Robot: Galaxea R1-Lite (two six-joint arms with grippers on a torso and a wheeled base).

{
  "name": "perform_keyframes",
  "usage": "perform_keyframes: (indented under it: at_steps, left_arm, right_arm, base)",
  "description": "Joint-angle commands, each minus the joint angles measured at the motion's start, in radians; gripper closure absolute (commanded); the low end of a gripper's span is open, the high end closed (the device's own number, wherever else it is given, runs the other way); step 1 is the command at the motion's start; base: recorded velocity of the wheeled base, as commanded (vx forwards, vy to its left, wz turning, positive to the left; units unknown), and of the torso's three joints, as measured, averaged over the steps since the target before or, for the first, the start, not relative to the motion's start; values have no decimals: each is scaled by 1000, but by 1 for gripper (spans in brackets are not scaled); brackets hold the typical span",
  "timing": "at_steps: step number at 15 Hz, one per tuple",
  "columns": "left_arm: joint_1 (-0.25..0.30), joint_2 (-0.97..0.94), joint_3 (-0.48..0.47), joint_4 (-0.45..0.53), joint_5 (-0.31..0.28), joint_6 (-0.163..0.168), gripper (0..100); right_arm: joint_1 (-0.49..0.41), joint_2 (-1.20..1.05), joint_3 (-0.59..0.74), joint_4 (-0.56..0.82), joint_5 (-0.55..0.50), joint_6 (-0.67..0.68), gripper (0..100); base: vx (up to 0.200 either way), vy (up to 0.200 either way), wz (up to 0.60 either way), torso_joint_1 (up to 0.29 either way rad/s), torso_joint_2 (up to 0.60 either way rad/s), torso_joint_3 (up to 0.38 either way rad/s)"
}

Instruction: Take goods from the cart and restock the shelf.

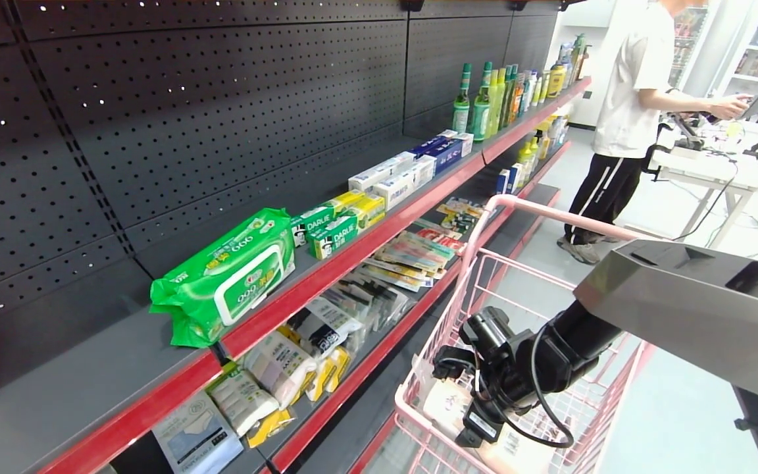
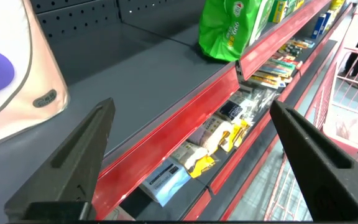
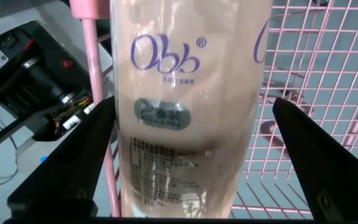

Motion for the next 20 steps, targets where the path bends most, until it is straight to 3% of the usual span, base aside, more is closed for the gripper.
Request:
perform_keyframes:
  at_steps: [1, 15, 20]
  left_arm:
    - [0, 1, 0, 0, 0, 0, 0]
    - [0, 1, 0, 0, 0, 0, 0]
    - [0, 1, 0, 0, 0, 0, 0]
  right_arm:
    - [-1, 5, 1, -3, -1, 0, 0]
    - [1, 17, -3, -7, -32, -7, 0]
    - [1, 32, 3, -58, -39, -14, 0]
  base:
    - [0, 0, 0, 0, 0, 0]
    - [0, 0, 0, 0, 0, 0]
    - [0, 0, 0, -83, 211, 124]
